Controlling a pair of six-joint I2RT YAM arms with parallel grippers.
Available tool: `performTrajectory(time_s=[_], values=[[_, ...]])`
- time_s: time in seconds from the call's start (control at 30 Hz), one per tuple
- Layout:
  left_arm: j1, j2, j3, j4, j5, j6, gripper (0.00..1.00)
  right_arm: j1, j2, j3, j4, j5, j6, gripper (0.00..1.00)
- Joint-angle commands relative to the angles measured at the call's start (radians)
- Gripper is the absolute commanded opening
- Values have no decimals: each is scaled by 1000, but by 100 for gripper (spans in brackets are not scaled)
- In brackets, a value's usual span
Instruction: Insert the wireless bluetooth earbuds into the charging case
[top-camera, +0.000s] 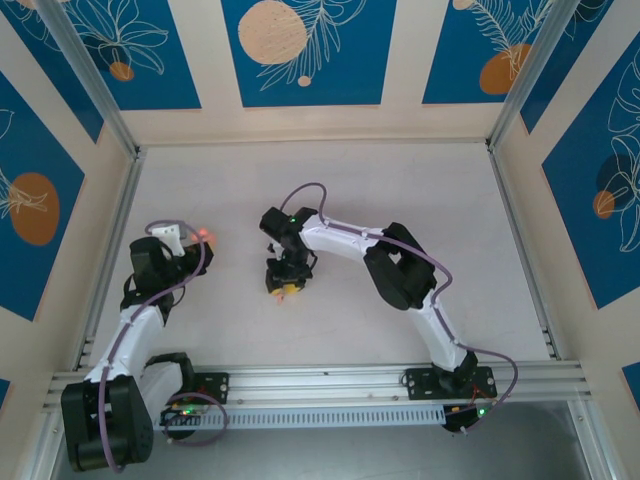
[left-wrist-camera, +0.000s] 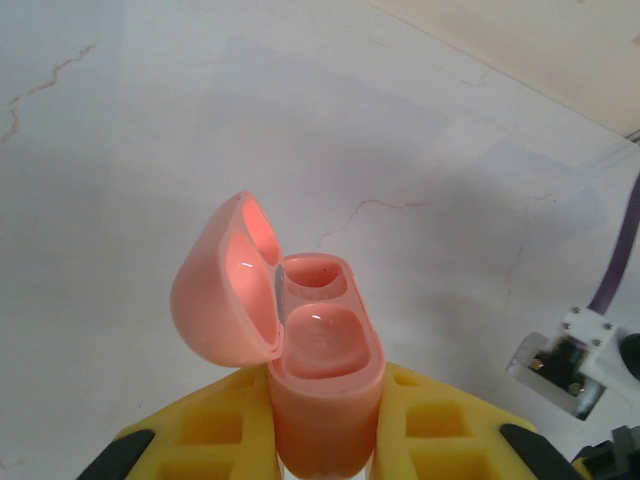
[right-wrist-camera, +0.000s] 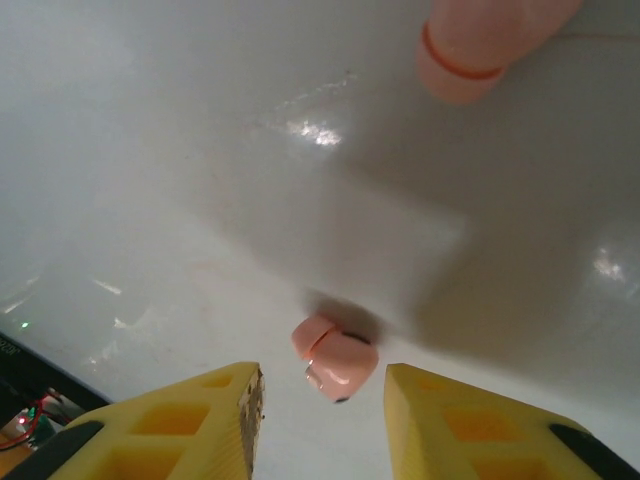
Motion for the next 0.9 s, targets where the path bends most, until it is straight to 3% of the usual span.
performTrajectory(time_s=[0.0, 0.53, 0.87], values=[[4, -14, -5, 24, 30, -2, 20, 8, 18, 21, -34, -15, 7, 38], [4, -17, -4, 14, 26, 1, 20, 24, 50, 14, -6, -2, 1, 32], [-14, -23, -1, 13, 40, 12, 19, 23, 21, -32, 49, 48, 5, 21]])
